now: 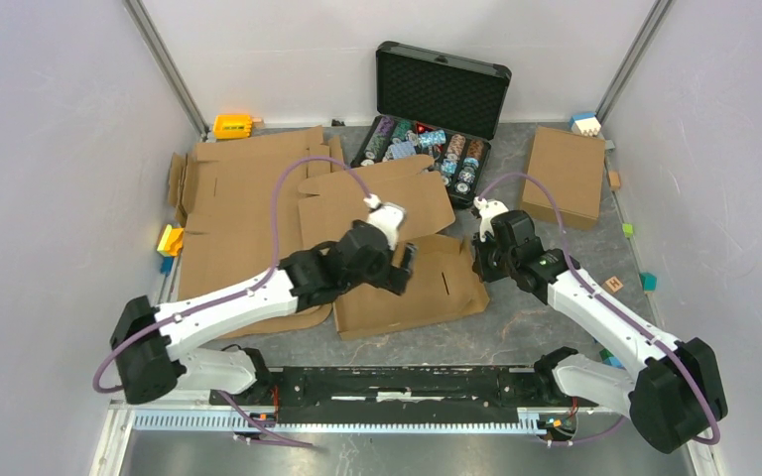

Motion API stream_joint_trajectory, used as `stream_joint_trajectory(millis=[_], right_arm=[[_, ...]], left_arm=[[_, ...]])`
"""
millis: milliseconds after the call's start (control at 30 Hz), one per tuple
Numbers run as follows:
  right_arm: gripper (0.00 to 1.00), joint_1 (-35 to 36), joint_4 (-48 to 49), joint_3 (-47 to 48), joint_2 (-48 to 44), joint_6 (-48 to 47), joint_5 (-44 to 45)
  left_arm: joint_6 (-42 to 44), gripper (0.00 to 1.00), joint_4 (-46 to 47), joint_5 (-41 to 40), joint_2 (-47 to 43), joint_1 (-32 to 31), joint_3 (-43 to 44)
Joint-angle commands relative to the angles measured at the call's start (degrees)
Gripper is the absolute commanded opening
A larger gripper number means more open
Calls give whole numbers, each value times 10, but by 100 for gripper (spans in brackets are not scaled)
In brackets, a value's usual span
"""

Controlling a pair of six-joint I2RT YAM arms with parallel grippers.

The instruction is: Fold the paper box

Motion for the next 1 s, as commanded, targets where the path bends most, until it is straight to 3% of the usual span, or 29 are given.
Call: stream_joint_trajectory(millis=[0,267,767,833,900,967], right_arm=[[0,0,25,0,-13,2,-18],[0,0,27,-3,-19,6,-19],[0,0,32,-11,-35,14,-25],[0,0,32,-12,-35,15,-26],[0,1,31,-12,-36,14,-25],[0,0,31,-13,-37,14,-23]], left_arm=[[77,95,58,80,78,-76,57],[36,100,117,113,173,-124,94],[-41,98,76,80,330,-133,213],[-54,91,47,47,344,-133,229],[-69,74,4,12,356,-132,246],[-80,67,-32,-23,363,-131,259]])
